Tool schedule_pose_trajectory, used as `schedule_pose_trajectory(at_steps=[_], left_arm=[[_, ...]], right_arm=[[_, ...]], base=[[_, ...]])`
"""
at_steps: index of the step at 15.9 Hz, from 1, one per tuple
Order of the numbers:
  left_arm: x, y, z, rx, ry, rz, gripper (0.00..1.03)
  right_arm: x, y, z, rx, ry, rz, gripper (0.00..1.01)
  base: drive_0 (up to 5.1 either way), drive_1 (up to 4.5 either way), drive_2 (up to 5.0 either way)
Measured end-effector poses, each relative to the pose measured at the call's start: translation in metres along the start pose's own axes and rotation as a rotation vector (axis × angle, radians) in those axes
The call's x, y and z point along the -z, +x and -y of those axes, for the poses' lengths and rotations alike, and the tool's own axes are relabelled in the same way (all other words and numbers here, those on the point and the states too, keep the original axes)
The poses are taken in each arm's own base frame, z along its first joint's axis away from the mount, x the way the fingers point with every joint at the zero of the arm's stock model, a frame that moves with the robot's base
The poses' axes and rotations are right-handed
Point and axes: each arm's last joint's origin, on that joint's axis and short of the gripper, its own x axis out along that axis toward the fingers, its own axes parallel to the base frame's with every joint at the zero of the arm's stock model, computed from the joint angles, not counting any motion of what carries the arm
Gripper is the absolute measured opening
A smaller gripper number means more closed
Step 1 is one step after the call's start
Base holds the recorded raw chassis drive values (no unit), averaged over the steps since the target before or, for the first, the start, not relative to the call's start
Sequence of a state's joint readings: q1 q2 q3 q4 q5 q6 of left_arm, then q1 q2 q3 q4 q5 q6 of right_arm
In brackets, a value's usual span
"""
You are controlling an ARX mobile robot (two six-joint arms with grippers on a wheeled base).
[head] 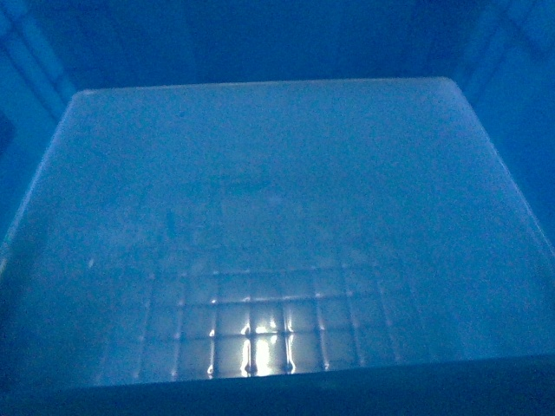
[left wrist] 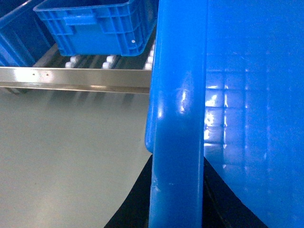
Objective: Place box next to blue box on left shelf
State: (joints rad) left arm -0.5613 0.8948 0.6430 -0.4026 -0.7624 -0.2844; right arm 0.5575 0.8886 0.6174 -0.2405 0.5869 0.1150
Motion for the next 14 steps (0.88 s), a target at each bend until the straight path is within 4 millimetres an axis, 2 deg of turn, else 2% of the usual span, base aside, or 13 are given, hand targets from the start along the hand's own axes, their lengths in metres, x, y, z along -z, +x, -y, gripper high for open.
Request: schedule_pose_trajectory(at_steps=[14], left_arm=[[0.0003,0.0002,0.0001,0.002,-0.001,-0.002,0.14]], right_arm=[[0.0002,0.0001,-0.0001,0.000,0.000,-0.001,0.17]], base=[[0.0,0.00,0.0]])
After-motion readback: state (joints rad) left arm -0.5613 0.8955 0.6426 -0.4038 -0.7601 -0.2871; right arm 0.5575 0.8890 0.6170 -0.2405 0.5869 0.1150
